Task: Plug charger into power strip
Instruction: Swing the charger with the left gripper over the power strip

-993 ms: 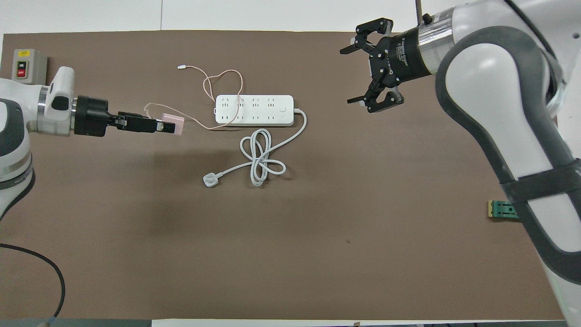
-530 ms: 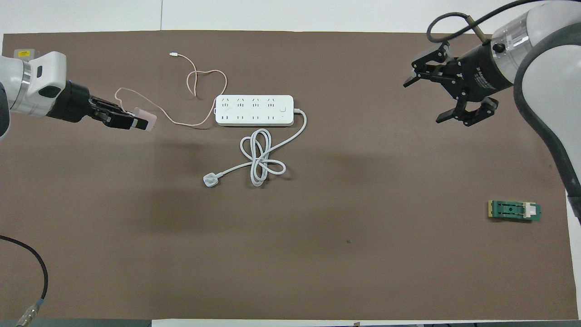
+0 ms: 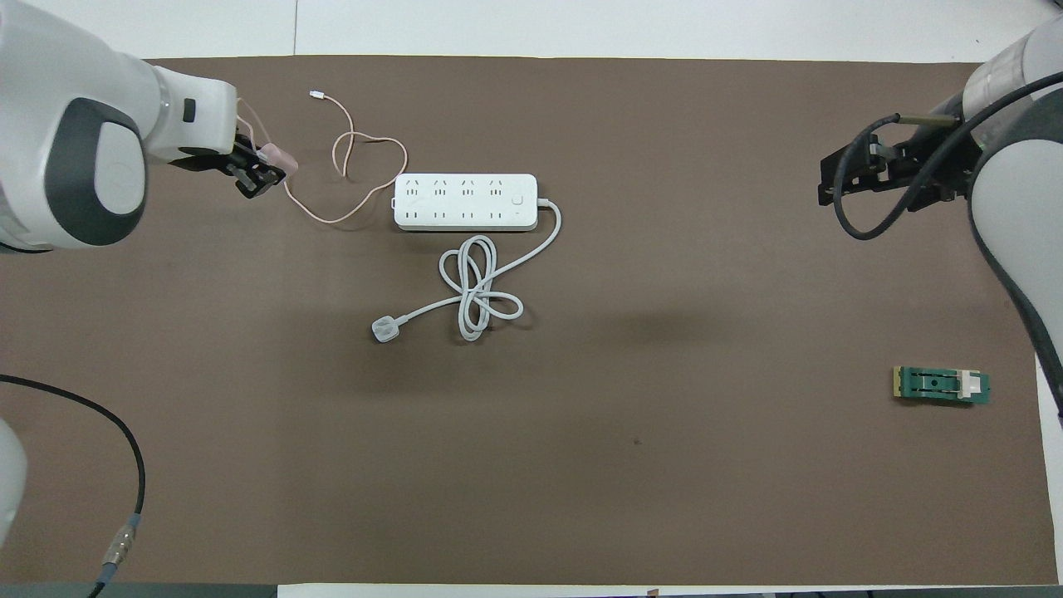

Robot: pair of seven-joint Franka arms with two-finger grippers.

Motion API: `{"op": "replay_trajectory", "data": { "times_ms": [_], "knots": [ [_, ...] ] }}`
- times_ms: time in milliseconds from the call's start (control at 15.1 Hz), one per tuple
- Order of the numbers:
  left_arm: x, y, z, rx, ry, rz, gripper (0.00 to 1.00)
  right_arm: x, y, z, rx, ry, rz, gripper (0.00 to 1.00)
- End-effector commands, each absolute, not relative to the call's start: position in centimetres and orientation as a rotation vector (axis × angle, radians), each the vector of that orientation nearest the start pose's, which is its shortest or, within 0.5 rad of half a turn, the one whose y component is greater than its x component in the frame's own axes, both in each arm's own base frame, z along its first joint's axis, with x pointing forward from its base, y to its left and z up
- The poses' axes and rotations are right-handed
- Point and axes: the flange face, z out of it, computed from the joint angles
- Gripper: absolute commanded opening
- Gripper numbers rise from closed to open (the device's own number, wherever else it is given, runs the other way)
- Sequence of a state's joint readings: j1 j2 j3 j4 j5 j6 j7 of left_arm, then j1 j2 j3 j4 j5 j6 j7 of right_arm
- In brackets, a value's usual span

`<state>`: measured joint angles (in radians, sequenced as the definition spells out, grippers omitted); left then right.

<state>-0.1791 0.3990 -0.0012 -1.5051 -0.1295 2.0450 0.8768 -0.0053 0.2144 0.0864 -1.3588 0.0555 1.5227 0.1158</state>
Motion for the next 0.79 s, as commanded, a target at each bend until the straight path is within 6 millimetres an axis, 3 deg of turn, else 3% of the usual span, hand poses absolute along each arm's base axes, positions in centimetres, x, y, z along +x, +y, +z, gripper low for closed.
{"op": "replay_trajectory", "data": {
  "times_ms": [0,265,463,728],
  "knots": [
    [67.7,-17.5,44.9,-2.650,1.642,-0.312,0.00,57.9,4.7,60.8,-3.129,-0.100,0.101,1.00],
    [65.5,-22.4,42.5,-2.569,1.735,-0.369,0.00,54.3,3.2,60.7,-3.184,-0.290,0.147,1.00],
    [64.1,-23.7,40.1,-2.489,1.784,-0.402,0.00,52.0,2.5,60.5,-3.191,-0.256,0.163,1.00],
    [63.6,-24.5,39.3,-2.366,1.917,-0.400,0.00,52.0,1.3,60.2,-3.190,-0.209,0.173,1.00]
  ]
}}
